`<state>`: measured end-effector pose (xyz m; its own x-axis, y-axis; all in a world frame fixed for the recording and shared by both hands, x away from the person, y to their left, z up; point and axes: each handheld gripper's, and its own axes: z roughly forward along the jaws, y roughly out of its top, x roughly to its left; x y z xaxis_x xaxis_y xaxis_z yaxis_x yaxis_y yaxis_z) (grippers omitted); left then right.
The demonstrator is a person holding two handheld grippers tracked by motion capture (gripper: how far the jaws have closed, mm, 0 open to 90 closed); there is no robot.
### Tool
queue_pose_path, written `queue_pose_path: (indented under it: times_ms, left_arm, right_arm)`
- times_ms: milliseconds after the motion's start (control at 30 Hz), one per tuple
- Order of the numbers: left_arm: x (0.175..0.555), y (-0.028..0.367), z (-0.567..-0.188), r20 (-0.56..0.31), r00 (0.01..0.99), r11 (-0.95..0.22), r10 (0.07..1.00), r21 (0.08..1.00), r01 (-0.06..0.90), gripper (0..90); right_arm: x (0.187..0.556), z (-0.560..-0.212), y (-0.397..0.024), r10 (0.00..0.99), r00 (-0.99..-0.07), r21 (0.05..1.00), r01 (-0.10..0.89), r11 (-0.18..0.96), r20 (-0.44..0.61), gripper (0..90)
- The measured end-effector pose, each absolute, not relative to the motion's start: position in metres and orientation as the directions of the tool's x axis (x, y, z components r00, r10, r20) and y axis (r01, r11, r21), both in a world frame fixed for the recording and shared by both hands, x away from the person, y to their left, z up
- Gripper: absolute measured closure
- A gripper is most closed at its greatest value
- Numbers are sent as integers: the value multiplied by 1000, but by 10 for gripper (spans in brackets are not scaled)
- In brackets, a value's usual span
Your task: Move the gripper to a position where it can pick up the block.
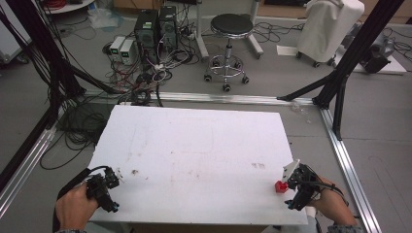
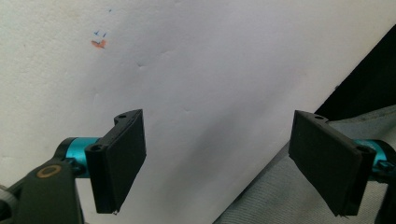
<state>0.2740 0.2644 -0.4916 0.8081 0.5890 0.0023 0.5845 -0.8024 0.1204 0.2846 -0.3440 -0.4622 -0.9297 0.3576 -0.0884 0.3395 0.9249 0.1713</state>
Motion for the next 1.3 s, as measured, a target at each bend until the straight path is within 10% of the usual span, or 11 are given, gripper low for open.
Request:
queue_pose_path:
  times_ms: [1300]
  left_arm:
    - [274,263,-494,3,817,-812,577,110,573,195]
  right_arm:
    - [327,-486,-338,132,-989,90,126,988,-70,41]
